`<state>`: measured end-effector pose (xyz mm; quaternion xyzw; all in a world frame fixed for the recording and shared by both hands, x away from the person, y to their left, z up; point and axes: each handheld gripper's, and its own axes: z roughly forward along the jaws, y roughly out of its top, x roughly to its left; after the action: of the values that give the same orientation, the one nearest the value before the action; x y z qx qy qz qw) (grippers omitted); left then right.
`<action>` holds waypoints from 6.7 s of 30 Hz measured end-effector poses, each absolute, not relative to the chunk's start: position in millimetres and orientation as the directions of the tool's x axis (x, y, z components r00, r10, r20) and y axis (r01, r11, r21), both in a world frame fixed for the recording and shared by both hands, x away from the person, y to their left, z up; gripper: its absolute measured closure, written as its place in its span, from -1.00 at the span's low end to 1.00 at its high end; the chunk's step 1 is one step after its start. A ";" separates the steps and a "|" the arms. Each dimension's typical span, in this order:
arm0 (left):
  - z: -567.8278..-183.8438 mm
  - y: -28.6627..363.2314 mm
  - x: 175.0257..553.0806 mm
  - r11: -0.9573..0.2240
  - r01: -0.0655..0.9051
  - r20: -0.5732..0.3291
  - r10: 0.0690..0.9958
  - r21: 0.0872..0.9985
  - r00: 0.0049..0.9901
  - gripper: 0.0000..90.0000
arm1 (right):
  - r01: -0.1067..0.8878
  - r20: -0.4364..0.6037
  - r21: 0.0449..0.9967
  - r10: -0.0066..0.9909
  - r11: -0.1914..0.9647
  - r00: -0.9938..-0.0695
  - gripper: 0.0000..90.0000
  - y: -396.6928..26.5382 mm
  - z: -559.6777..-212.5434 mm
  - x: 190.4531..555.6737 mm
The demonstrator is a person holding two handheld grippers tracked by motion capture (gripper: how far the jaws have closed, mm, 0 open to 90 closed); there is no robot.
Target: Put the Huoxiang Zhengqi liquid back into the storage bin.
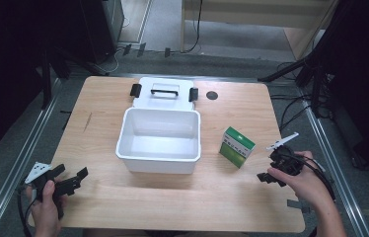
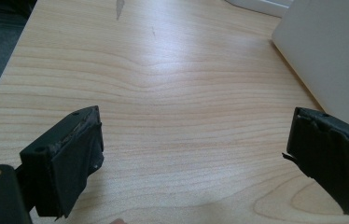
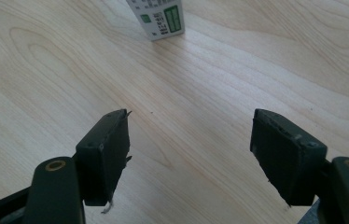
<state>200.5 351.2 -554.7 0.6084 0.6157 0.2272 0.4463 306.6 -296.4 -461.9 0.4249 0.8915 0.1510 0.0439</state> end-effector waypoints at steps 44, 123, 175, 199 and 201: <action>-555.0 352.1 201.7 0.161 0.555 -0.284 0.948 0.816 0.143 -0.90 | 0.631 -0.114 0.302 0.684 0.715 -0.720 -0.02 -202.8 -403.7 355.9; -555.1 352.1 202.8 0.161 0.560 -0.286 0.947 0.813 0.143 -0.90 | -0.035 -0.189 0.417 0.049 0.908 -0.981 0.43 -96.0 -261.2 355.2; -555.2 352.3 203.2 0.165 0.561 -0.292 0.946 0.811 0.143 -0.90 | -0.126 -0.116 0.357 -0.090 0.926 -0.989 0.42 -49.7 -362.9 379.3; -555.2 352.0 203.2 0.161 0.559 -0.286 0.947 0.813 0.143 -0.90 | -0.051 -0.066 0.325 -0.031 0.944 -0.997 0.19 -44.2 -403.1 386.6; -555.2 351.9 203.1 0.162 0.559 -0.286 0.947 0.813 0.143 -0.90 | -0.022 -0.055 0.333 -0.004 0.943 -0.998 0.04 -43.5 -404.4 385.6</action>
<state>203.1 351.9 -555.2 0.6098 0.6175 0.2176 0.4467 385.6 -43.5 -404.4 -0.0066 0.9852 0.1690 0.0266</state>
